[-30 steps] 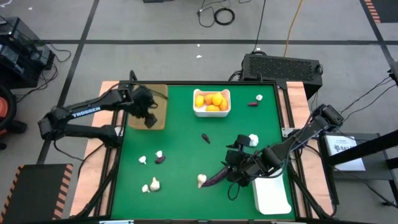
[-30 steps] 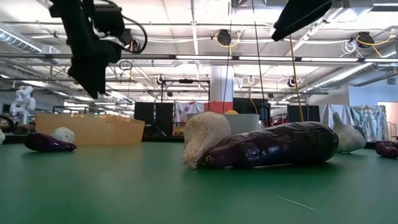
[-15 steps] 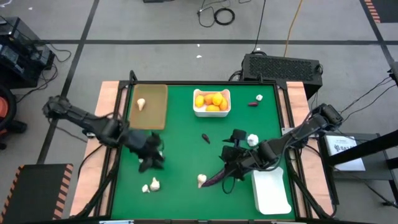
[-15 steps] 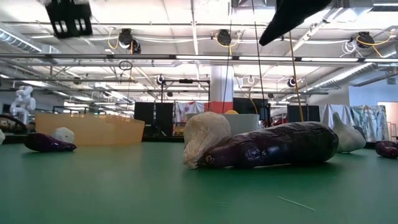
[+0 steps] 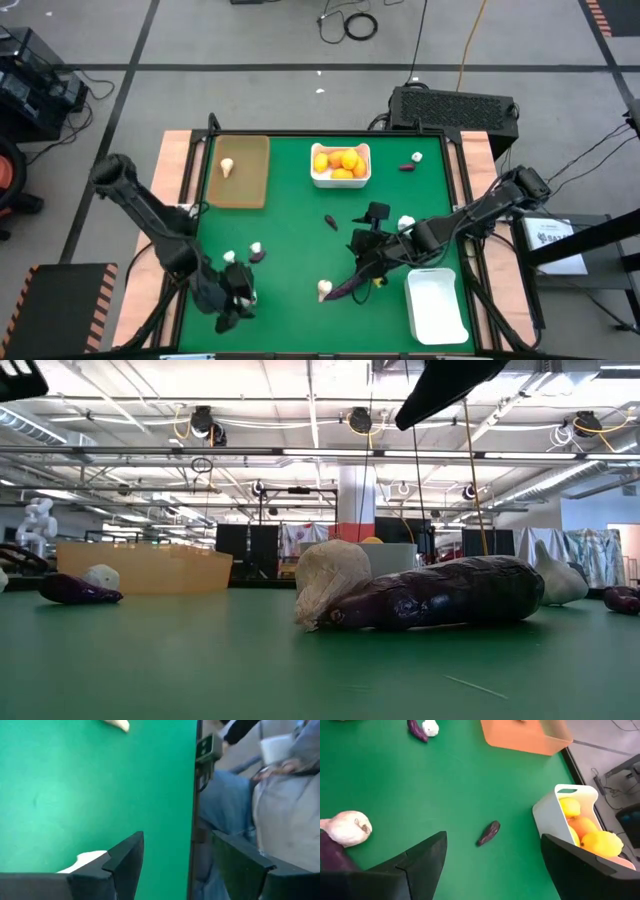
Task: Sort produce into baskets
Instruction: Put the garlic into the orange bin
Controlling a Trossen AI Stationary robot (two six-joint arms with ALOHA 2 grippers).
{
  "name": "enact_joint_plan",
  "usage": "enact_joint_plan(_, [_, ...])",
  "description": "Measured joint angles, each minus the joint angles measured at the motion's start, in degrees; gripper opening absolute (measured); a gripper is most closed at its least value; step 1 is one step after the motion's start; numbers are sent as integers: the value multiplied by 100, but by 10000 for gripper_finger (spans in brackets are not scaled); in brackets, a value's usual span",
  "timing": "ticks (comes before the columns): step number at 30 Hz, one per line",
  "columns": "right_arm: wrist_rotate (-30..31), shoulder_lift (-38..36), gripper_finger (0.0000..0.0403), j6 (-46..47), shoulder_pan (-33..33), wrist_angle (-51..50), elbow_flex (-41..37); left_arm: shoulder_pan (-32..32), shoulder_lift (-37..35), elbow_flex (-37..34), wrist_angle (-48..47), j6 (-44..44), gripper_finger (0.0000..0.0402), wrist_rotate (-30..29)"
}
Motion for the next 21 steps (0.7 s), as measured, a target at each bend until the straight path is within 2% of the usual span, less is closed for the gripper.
enact_joint_plan(7, [1,0,312,-34,-160,-2,0,-61,882,405,-333,545,235,-66])
enact_joint_plan(16, [-2,0,312,-219,-222,126,0,-59,1229,404,-1308,546,235,-113])
enact_joint_plan(21, [-43,0,312,-355,-225,284,0,-59,1345,391,-1393,544,235,-111])
